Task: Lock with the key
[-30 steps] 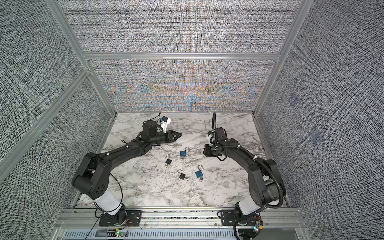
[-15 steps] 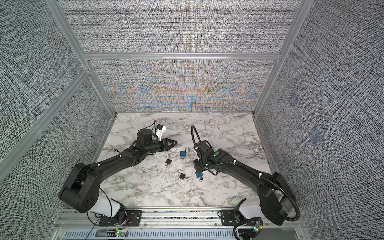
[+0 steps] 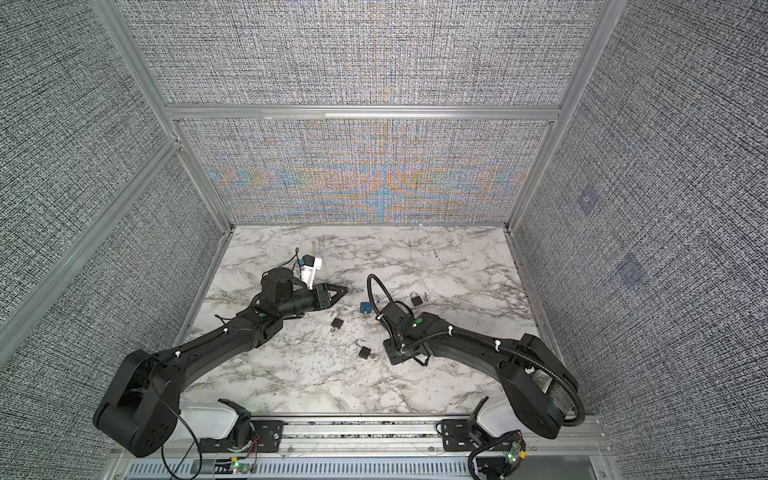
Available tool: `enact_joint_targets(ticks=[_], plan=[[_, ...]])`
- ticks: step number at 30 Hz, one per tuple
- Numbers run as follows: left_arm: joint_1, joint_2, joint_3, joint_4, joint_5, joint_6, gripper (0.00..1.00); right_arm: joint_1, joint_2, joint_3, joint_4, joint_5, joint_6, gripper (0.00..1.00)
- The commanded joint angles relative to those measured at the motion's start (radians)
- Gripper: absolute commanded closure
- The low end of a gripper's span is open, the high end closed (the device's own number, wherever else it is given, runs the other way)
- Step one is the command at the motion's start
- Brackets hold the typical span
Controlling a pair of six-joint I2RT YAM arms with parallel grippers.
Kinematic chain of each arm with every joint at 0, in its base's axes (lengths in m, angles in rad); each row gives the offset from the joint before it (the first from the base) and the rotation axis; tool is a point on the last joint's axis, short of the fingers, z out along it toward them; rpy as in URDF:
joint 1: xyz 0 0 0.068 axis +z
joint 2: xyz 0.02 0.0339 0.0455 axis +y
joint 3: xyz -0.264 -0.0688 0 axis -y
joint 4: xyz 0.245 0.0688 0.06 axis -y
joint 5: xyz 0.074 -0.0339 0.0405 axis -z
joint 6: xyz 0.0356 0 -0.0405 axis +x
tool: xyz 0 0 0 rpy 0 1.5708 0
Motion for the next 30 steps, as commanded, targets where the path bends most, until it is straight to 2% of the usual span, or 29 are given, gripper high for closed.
enact_joint_targets(ticks=[1, 16, 30], plan=[[0.002, -0.007, -0.003, 0.008, -0.015, 0.001, 0.60, 0.001, 0.020, -0.003, 0.035, 0.023, 0.014, 0.51], [0.002, 0.016, 0.009, 0.010, -0.008, -0.007, 0.60, -0.006, 0.108, 0.010, 0.062, 0.088, -0.001, 0.50], [0.002, 0.014, 0.007, 0.012, -0.011, -0.006, 0.60, -0.018, 0.144, 0.004, 0.091, 0.045, -0.002, 0.53]])
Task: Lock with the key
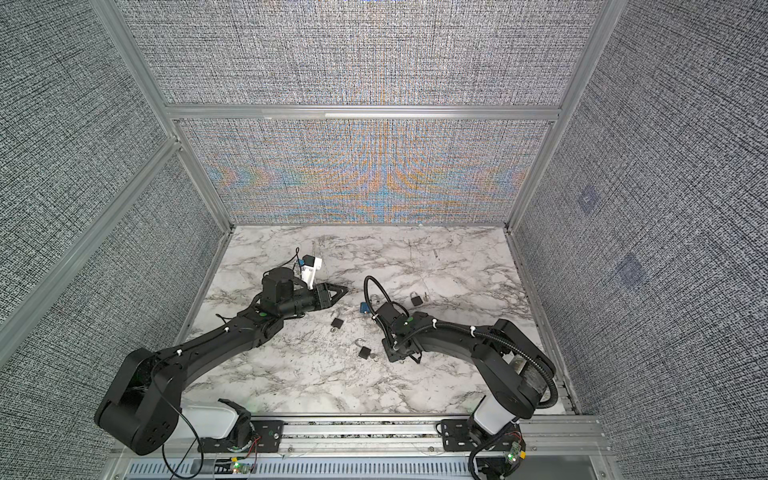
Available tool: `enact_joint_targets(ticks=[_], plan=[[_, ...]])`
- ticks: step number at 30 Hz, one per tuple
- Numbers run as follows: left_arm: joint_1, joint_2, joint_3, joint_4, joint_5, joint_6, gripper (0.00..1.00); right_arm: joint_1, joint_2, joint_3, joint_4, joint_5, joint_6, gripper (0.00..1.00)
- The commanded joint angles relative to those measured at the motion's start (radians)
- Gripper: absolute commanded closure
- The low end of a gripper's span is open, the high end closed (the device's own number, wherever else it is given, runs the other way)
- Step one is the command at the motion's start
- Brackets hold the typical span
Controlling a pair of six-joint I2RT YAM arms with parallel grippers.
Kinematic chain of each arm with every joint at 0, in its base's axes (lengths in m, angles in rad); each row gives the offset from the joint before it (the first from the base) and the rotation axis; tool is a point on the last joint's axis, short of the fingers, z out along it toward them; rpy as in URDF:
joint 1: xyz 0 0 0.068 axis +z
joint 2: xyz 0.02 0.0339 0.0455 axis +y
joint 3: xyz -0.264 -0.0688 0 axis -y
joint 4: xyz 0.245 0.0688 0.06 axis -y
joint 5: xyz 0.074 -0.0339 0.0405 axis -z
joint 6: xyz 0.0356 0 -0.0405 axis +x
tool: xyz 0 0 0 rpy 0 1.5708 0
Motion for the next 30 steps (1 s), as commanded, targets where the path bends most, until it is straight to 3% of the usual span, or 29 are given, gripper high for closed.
enact_joint_targets(ticks=[1, 12, 21, 30], plan=[[0.002, -0.001, -0.001, 0.013, -0.003, 0.004, 0.60, 0.000, 0.009, 0.000, 0.004, -0.012, 0.006, 0.54], [0.002, -0.007, -0.008, 0.017, -0.007, 0.001, 0.60, 0.002, 0.015, 0.000, -0.005, 0.015, 0.012, 0.57], [0.002, -0.014, -0.003, -0.020, -0.015, 0.016, 0.60, 0.002, -0.016, 0.008, -0.010, 0.032, 0.027, 0.68], [0.002, 0.030, 0.027, -0.080, 0.006, 0.042, 0.61, 0.003, -0.086, 0.068, -0.076, 0.037, 0.022, 0.68]])
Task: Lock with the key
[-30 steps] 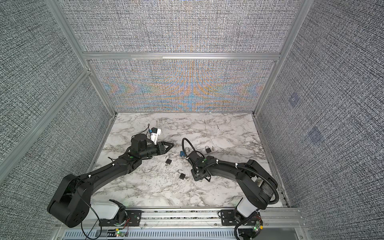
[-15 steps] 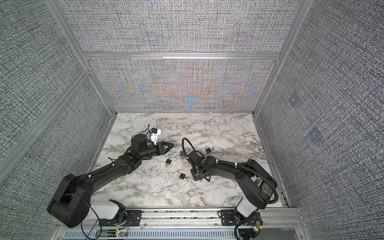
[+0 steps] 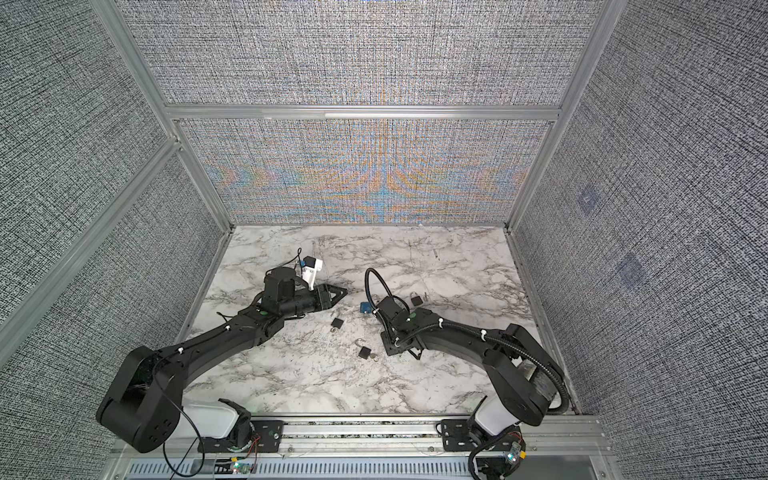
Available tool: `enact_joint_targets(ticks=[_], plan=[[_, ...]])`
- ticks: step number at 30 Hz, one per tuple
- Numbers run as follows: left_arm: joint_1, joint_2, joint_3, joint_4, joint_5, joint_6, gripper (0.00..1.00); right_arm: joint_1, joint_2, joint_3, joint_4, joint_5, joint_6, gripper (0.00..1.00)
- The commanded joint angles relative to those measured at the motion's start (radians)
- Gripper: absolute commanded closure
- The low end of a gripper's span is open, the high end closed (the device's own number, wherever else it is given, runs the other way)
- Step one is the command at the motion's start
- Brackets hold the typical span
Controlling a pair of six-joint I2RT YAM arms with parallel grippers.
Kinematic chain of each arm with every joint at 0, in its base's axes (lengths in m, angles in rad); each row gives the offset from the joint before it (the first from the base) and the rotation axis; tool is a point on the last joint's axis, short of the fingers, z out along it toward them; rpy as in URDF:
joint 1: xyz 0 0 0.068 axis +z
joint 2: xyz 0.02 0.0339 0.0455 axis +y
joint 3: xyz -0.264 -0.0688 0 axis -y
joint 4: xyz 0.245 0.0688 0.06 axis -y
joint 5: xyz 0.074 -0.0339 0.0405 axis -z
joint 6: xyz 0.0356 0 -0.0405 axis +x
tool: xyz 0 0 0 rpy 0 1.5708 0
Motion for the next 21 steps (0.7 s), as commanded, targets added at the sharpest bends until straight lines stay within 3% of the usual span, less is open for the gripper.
enact_joint_targets(ticks=[1, 10, 14, 21], plan=[[0.000, 0.020, 0.014, -0.018, 0.034, 0.028, 0.60, 0.002, -0.024, 0.029, -0.041, 0.013, 0.003, 0.68], [-0.048, 0.160, 0.047, 0.024, 0.209, 0.064, 0.57, 0.003, -0.071, 0.113, -0.077, -0.011, -0.007, 0.68], [-0.104, 0.228, 0.102, 0.013, 0.220, 0.074, 0.57, 0.005, -0.084, 0.129, -0.083, -0.023, -0.007, 0.68], [-0.126, 0.289, 0.107, 0.134, 0.255, -0.002, 0.57, 0.008, -0.100, 0.142, -0.089, -0.031, -0.006, 0.68]])
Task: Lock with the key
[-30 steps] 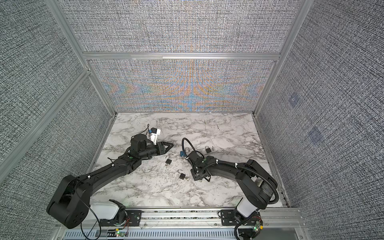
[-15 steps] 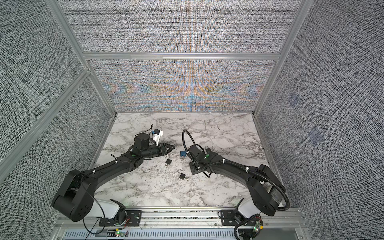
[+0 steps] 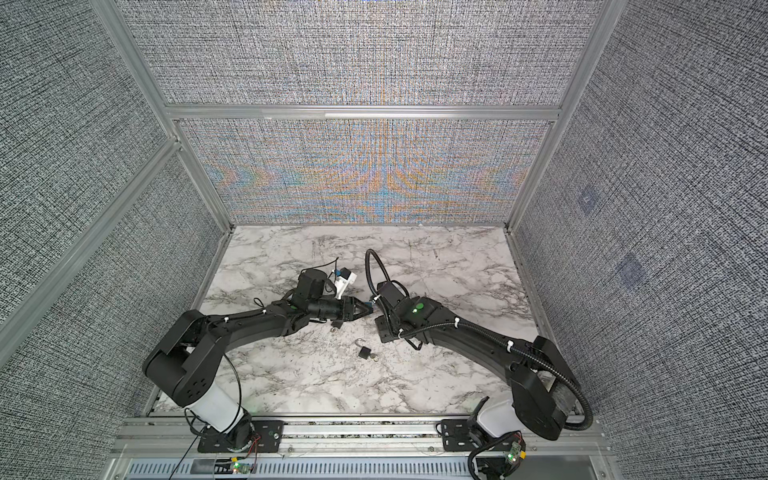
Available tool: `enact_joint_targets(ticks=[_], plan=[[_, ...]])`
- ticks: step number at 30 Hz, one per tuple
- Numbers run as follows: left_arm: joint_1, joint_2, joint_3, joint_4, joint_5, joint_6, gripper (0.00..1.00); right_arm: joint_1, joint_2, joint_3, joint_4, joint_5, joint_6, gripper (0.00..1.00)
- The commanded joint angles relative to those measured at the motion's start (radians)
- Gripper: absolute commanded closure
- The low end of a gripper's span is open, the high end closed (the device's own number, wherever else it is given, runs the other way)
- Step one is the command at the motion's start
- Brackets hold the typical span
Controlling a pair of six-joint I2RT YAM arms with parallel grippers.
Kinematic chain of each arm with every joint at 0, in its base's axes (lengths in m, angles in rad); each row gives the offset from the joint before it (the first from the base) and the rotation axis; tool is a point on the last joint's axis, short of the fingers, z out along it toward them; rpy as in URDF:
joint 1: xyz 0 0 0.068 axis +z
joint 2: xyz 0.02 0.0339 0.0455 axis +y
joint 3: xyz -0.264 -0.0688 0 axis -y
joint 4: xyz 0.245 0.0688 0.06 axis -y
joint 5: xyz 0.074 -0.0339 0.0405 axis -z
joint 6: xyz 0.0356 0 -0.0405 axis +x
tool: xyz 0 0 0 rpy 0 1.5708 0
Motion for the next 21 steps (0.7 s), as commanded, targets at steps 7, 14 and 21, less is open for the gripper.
enact_joint_targets(ticks=[7, 14, 21], plan=[[-0.018, 0.058, 0.004, 0.191, 0.090, -0.111, 0.57, 0.002, -0.011, 0.021, -0.017, -0.008, -0.005, 0.68], [-0.031, 0.095, 0.033, 0.224, 0.111, -0.133, 0.56, 0.002, -0.011, 0.032, -0.029, -0.008, -0.004, 0.68], [-0.044, 0.135, 0.063, 0.263, 0.138, -0.158, 0.56, 0.002, -0.013, 0.039, -0.031, -0.005, -0.003, 0.68]])
